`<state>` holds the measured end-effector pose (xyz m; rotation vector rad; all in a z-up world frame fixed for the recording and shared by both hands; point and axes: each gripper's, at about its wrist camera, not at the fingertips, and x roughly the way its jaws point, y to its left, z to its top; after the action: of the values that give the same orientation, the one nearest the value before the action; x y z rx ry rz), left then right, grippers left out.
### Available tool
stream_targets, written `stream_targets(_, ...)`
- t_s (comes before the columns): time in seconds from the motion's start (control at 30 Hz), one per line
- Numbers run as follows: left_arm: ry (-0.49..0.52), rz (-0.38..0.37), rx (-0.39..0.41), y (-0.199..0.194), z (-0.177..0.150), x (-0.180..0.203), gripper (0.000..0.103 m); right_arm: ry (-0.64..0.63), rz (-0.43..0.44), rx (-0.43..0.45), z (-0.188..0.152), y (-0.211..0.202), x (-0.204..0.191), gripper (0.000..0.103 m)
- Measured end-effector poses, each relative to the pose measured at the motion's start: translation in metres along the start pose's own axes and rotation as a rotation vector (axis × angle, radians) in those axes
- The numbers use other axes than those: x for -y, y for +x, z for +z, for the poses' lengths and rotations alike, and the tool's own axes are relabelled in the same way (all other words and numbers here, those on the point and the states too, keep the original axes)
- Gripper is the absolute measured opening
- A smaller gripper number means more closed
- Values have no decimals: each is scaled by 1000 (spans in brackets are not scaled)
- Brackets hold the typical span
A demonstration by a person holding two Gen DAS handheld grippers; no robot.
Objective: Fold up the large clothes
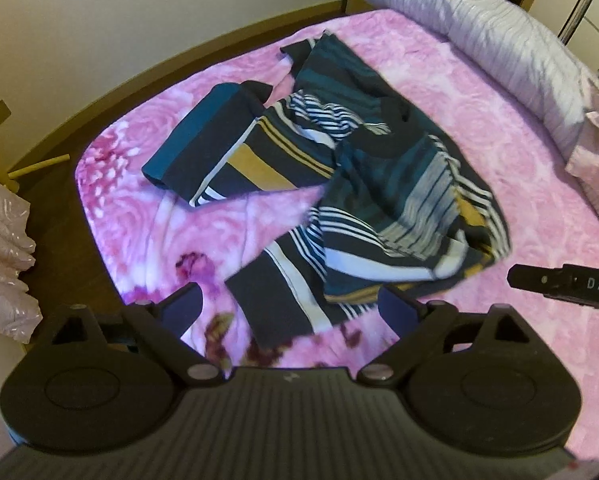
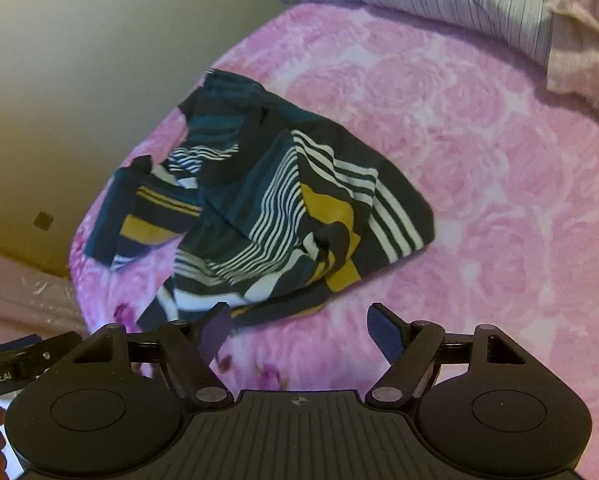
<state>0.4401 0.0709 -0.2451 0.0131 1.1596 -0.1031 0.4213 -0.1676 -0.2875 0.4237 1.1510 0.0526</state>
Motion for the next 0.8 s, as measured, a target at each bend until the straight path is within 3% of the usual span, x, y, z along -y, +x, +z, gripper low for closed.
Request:
stream_targets(0.3,-35,36,-41,55,25,-29,92,230,51,-32,12,81,15,73)
stream_targets(0.37,-40,41,-49,59,27,-34,92,284,68,-36,12,95,17,68)
stream_targets(0.4,-36,46,-53,60,27,-35,92,294,64,-43,13,102,18,43)
stream_targets(0.43,-31,52,-54,60,28,-36,92,286,49,-56,15,107,17,4)
stream_targets(0.47,-28,54,-53,60,29,-37,92,281,67,-61,17,108,17,1)
stream_targets(0.6,-21,50,-26,48,34,-38,92,263,208,129,25,55,18,0)
stream_targets(0.7,-9,39,11,30,40,-35,92,298,339,278,35,-11,27,0)
stream_targets(0.8,14,21,63,7,46,-25,92,334,414,423,43,-75,40,0)
